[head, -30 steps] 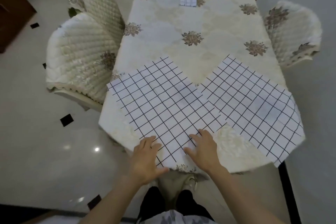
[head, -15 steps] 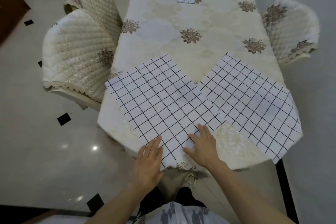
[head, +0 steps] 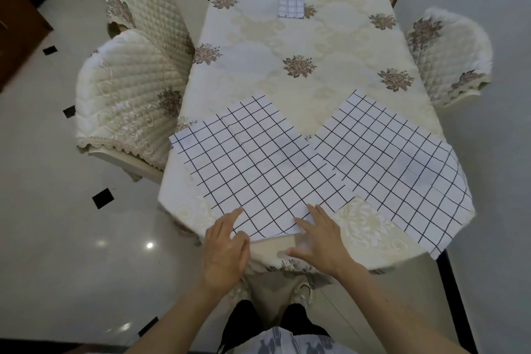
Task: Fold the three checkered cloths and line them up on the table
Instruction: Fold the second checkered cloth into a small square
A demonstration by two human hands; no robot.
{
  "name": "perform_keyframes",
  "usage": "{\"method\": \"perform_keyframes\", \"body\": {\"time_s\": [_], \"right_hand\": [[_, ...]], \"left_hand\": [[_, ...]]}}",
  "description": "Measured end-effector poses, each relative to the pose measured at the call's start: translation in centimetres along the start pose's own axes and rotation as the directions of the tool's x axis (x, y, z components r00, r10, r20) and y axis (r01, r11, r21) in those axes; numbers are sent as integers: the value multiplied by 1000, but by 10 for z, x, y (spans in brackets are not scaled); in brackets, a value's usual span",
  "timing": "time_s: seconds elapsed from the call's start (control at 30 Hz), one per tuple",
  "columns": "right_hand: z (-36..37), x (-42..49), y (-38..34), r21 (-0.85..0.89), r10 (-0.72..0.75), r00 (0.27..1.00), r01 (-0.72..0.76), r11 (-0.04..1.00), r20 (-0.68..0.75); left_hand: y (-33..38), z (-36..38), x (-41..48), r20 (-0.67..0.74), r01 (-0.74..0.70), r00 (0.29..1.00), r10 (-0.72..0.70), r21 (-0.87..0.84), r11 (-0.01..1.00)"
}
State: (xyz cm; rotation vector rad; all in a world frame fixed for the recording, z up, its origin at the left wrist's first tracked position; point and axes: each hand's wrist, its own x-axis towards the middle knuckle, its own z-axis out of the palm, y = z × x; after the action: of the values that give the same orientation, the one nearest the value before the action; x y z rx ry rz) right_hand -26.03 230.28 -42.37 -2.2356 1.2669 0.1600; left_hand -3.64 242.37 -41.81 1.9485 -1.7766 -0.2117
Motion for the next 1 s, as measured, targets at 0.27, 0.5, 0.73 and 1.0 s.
{"method": "perform_keyframes", "body": {"time_s": [0.27,0.5,0.73,1.0], "right_hand": [[-6,21,0,-22,-66,963,63,998,-262],[-23,37,8,12,2,926,2,1000,-377],[-39,27,8,8,28,921,-27,1000,-389],[-58,1,17,-77,118,966,-139,987,-228]], "left_hand": [[-23,-49,20,-188,158,965,-182,-139,978],[-55,-76,28,-264,279,916,-303,-124,952],[-64,-75,46,-234,308,911,-340,-165,937],[-60,-55,77,-178,246,938,-297,-259,934]]}}
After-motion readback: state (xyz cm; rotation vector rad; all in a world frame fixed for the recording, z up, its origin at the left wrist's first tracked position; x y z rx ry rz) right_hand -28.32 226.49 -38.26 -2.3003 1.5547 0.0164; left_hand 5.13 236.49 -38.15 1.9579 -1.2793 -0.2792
